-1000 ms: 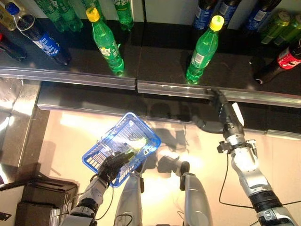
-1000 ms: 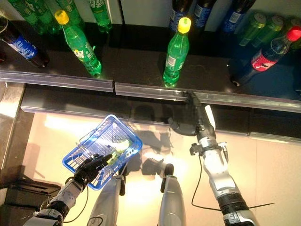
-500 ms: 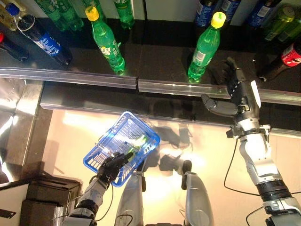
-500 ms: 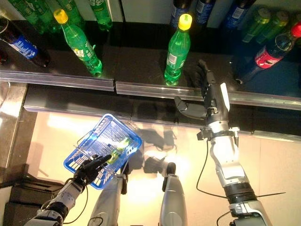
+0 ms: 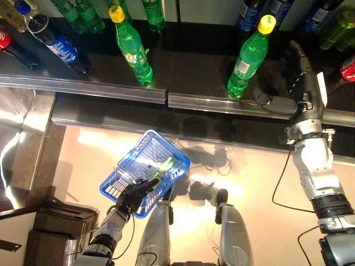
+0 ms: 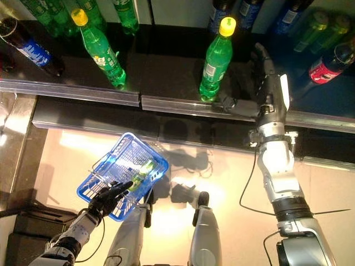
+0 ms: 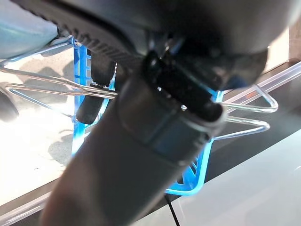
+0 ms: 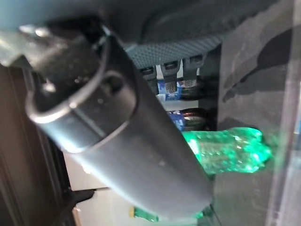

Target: Pick up the drink and place into the basket.

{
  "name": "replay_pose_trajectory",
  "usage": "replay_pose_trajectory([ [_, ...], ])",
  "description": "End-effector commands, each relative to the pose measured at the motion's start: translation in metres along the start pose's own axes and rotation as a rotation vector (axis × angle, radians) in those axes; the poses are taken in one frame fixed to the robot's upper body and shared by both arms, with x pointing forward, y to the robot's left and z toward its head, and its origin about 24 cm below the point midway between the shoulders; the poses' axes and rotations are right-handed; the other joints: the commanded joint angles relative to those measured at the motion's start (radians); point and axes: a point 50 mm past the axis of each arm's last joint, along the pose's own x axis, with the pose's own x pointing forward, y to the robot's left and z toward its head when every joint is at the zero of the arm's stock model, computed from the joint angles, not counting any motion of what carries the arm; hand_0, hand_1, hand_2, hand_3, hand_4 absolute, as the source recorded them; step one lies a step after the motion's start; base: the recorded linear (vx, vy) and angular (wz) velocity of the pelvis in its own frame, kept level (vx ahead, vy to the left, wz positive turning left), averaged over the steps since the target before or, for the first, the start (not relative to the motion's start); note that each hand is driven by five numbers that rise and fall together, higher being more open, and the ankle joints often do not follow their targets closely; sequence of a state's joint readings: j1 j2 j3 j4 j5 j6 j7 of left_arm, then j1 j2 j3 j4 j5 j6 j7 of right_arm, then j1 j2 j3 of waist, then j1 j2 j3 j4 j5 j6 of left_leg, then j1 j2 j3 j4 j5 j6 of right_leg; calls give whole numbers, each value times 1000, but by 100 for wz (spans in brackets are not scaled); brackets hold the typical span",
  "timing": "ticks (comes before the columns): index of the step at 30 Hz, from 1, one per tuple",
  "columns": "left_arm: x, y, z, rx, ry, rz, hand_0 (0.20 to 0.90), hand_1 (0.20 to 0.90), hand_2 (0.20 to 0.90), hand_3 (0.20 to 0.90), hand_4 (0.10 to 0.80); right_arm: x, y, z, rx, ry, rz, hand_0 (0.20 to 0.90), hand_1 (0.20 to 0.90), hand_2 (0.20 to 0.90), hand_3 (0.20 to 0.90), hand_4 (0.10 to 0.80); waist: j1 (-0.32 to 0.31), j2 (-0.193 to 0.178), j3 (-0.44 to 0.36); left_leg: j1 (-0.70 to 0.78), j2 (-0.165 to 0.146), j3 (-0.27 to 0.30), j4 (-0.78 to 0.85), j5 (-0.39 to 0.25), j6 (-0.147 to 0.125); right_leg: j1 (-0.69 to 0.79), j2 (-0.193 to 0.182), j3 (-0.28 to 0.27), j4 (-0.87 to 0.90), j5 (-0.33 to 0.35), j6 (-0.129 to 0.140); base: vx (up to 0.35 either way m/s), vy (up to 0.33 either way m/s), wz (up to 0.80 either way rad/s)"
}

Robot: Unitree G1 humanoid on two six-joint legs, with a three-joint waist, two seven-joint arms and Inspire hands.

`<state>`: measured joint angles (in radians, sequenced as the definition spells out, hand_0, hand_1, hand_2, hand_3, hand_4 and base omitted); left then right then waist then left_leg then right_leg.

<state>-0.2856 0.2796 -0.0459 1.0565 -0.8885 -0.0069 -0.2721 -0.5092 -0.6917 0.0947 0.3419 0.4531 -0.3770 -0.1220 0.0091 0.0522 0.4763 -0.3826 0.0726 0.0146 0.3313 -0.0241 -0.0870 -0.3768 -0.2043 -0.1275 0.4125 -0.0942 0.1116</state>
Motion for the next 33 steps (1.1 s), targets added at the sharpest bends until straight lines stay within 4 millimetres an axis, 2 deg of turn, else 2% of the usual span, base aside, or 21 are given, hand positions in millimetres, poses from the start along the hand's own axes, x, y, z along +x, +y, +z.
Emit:
replay_pose_trajectory([
  [1,-30,46,-28,121,152,97,300,300,300,200,100,29,-15,57,34,-251,-42,900,900,900,900,800,27,-19,-40,10,-28,19,34,-38,53,24,-10,-3,-72,56,-5,0,0,0],
  [17,-25,38,-23,165,171,71,300,300,300,200,100,62,-11,67,46,-204,-3,900,900,900,900,800,61,-14,-34,22,-41,11,10,-33,58,36,-13,-19,-93,68,2,0,0,1],
  [33,-22,35,-19,205,185,59,300,300,300,200,100,84,-6,67,-1,-120,39,900,900,900,900,800,92,-14,-35,33,-50,0,-8,-28,60,53,-20,-38,-119,83,9,4,-3,4],
])
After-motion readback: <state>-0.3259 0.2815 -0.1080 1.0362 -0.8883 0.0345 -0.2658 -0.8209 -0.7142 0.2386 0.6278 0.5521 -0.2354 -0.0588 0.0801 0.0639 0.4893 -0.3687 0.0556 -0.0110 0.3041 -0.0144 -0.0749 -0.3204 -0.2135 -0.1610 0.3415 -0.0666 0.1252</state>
